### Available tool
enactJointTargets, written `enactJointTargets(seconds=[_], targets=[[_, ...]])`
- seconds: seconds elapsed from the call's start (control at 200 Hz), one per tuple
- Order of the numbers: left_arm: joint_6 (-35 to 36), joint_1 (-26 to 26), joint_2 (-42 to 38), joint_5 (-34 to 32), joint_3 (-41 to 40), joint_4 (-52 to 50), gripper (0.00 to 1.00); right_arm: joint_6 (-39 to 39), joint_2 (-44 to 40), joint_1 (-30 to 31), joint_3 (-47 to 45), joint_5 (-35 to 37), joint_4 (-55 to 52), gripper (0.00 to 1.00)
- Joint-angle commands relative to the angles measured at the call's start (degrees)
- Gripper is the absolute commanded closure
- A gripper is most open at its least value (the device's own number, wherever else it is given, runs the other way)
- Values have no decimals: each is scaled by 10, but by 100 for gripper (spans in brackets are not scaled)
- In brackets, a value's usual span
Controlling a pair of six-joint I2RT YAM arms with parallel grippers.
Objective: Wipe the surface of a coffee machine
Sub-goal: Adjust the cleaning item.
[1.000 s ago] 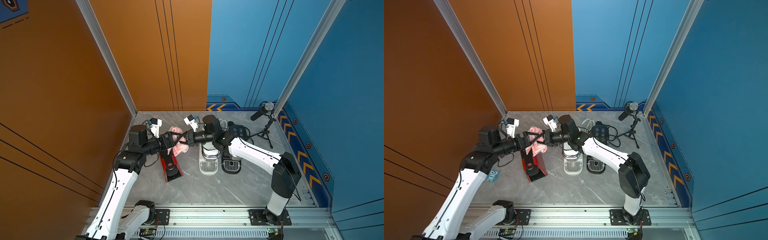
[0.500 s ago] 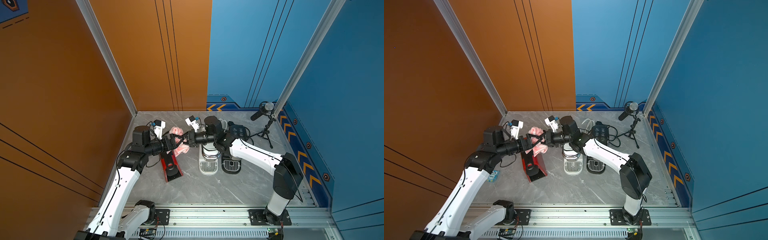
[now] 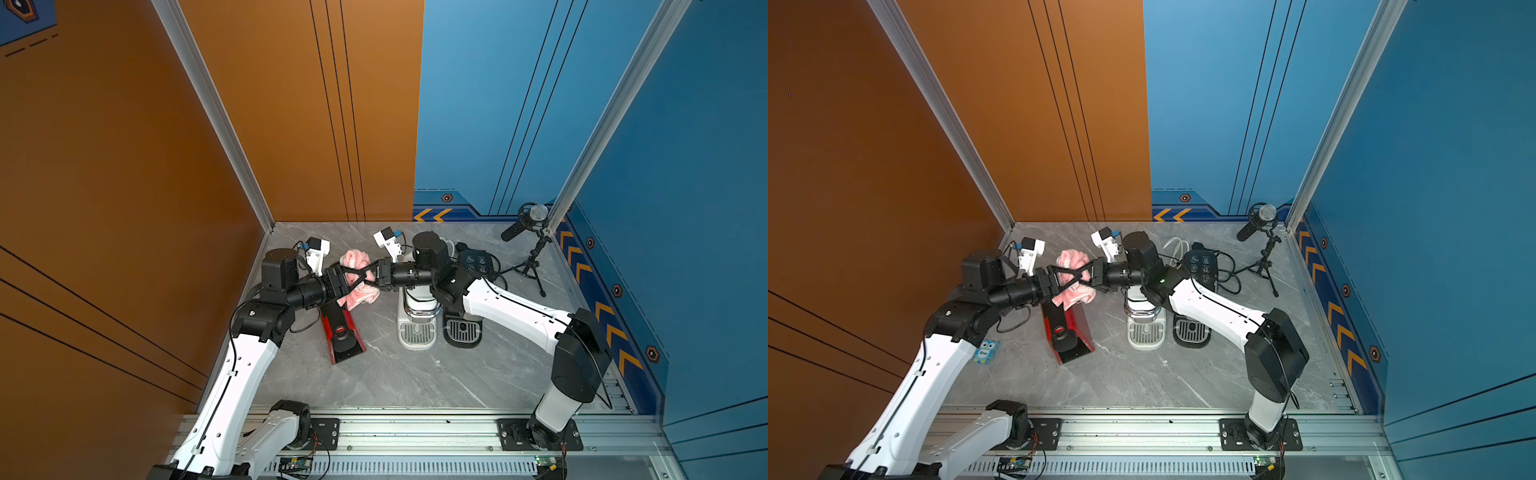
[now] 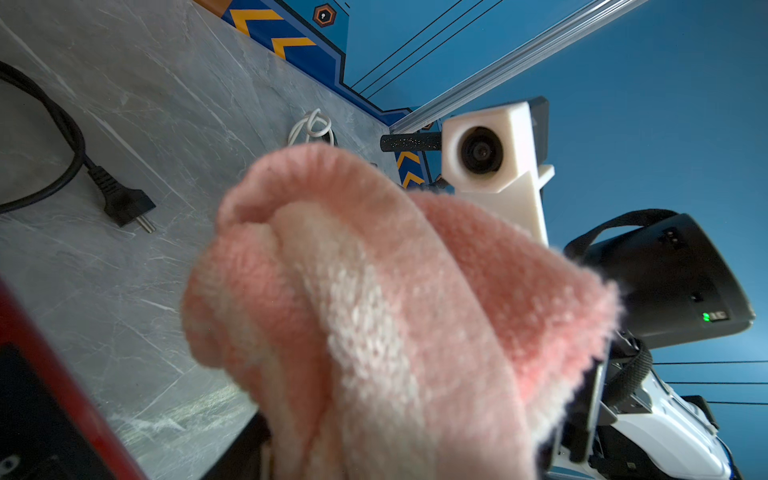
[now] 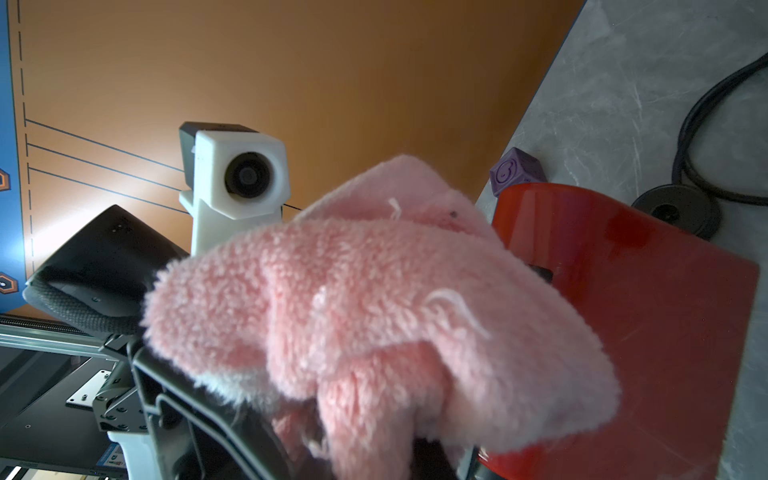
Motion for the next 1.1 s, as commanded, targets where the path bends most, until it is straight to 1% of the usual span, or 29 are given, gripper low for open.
enactJointTargets(seconds=[0.0,0.035,0.105,0.185,0.24,0.29,0.33,0.43,0.515,0.555,0.59,0.691,0.726,0.741,0.761,0.801,0.816,0.866,0.921,0.951,1.016,1.096], targets=[[-17,13,5,-16,31,61,35,-26,-11,33,-16,-35,-12,100],[-20,13,6,-15,32,63,33,-25,-10,34,-17,-34,-9,100],[-26,14,7,-5,34,71,33,-24,-9,36,-15,-34,-7,100],[-24,15,5,-9,40,72,33,-23,-10,38,-17,-34,-4,100],[-24,14,5,-16,42,72,35,-24,-8,41,-17,-36,-3,100],[-29,14,6,-8,39,79,37,-24,-7,43,-17,-37,-1,100],[-33,11,8,-2,36,86,44,-23,-7,44,-17,-35,0,100],[-36,4,7,3,27,94,72,-18,-5,43,-18,-32,10,100],[-35,0,0,5,24,97,87,-15,-3,43,-14,-29,16,100],[-35,-1,-5,5,23,100,93,-15,-2,43,-10,-29,15,100],[-35,-2,-9,8,22,103,100,-14,0,43,-7,-28,15,100],[-26,-3,-23,6,17,104,100,-15,9,42,3,-23,10,98],[-26,-3,-31,-6,11,104,100,-14,13,43,5,-22,9,95],[-25,-3,-36,-15,7,104,100,-15,15,43,6,-21,7,91],[-27,-1,-43,-31,2,103,100,-16,17,43,9,-21,2,85],[-34,10,-61,-66,-16,102,100,-24,21,44,13,-18,-12,69],[-35,16,-69,-77,-18,102,100,-28,22,44,15,-16,-21,65],[-20,42,-85,-117,-37,65,100,-49,22,43,16,-5,-54,61],[9,70,-91,-138,-37,14,100,-89,14,43,18,22,-113,55],[20,82,-91,-147,-39,-7,100,-118,6,43,18,50,-158,51],[32,105,-91,-155,-47,-32,100,-164,-11,44,17,104,-228,47],[42,126,-89,-192,-46,-70,100,-196,-23,47,17,164,-291,43]])
